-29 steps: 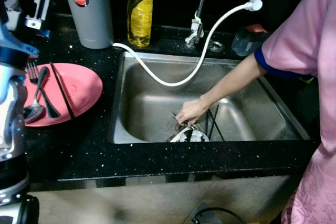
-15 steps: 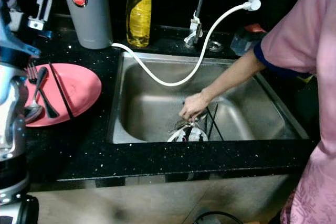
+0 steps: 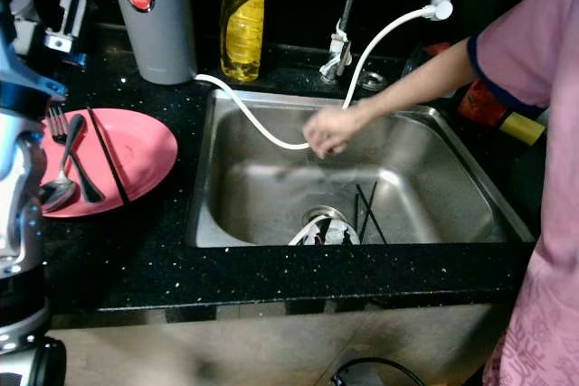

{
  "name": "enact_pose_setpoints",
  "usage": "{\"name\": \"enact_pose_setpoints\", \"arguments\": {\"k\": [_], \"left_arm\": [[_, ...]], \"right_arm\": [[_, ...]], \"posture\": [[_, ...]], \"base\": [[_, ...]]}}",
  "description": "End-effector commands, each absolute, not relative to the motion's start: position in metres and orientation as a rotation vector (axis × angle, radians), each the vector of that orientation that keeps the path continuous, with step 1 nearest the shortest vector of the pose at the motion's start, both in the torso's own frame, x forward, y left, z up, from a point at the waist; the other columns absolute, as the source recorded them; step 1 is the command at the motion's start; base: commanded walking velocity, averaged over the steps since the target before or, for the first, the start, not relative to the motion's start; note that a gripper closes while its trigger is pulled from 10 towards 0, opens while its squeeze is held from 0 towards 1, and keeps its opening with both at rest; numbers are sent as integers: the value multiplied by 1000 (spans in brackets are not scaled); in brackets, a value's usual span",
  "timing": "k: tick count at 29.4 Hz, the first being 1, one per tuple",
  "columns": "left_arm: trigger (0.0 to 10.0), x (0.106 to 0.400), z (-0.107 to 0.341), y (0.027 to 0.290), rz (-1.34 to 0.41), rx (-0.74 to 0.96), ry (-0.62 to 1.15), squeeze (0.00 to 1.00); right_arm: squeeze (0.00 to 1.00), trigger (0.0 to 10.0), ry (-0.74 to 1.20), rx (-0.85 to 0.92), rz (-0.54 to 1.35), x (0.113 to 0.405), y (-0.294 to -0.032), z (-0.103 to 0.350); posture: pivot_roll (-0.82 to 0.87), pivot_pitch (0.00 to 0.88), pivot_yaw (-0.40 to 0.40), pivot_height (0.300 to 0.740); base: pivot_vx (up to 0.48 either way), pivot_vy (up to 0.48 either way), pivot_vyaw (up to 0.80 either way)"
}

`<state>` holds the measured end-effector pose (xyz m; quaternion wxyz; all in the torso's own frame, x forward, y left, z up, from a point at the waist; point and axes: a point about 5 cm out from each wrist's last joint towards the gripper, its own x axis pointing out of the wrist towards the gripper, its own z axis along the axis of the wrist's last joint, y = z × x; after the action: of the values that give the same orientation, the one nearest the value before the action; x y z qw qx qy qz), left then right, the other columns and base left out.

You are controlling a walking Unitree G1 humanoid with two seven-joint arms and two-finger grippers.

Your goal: Kitchen organization

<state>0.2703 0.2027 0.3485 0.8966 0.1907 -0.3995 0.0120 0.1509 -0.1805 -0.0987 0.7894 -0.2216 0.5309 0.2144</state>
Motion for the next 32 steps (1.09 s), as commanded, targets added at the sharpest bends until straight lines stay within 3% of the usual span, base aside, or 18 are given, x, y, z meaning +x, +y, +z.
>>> {"name": "enact_pose_setpoints", "arguments": {"k": [1,32], "left_arm": [[10000,271,348,200,8,426,-825,0],[10000,271,349,203,6,448,-816,0]], "right_arm": [[0,10000,1165,-479,438,146,-188,-100],[0,10000,1174,-475,449,142,-185,-102]], "posture": [[270,0,-133,740],[268,0,-134,740]], "base": [[0,0,0],[0,0,0]]}}
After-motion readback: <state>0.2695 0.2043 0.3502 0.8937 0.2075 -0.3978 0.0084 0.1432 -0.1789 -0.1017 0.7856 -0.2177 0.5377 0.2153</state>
